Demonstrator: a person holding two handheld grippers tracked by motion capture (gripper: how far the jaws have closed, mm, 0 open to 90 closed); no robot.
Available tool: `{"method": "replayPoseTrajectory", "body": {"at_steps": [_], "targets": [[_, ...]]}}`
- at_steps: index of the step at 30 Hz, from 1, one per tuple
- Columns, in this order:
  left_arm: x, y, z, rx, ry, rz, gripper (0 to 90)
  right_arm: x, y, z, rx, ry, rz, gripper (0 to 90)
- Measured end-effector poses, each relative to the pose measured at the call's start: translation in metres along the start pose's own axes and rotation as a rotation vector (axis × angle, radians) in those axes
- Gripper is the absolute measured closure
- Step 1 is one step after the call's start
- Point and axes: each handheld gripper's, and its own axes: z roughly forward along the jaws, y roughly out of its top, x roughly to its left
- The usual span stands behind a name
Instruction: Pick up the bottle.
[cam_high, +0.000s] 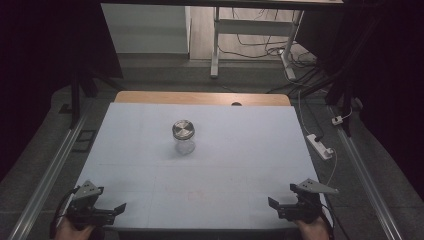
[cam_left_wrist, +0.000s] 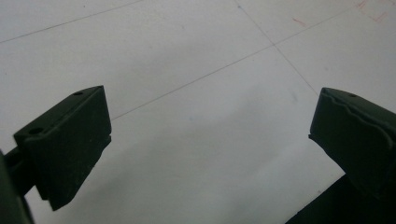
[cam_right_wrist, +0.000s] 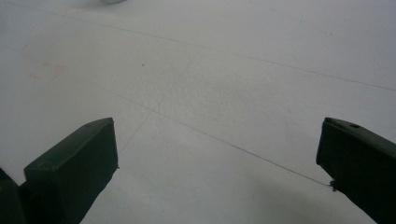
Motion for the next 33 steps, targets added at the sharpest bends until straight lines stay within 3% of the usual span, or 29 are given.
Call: {"method": "replayPoseTrajectory", "body": {"at_steps": [11,16,25,33], "targets": [[0.0007,0.001,0.0021,0.019,-0.013,0.0,0.0,0.003,0.0005,0.0022,0.021,0.026,0.013,0.0],[0.002,0.0009,0.0021,0.021,-0.014,-0.015,0.0,0.0051,0.0012,0.0036,0.034,0.004,0.011,0.0],[0.0016,0.0019,0.0032,0.034,-0.011,-0.016,0.0,0.006,0.001,0.0039,0.038,0.017,-0.004,0.0],[0.004,0.0036,0.0012,0.0,-0.026,-0.027,0.0,0.0063,0.0014,0.0054,0.052,0.034,-0.013,0.0]]}}
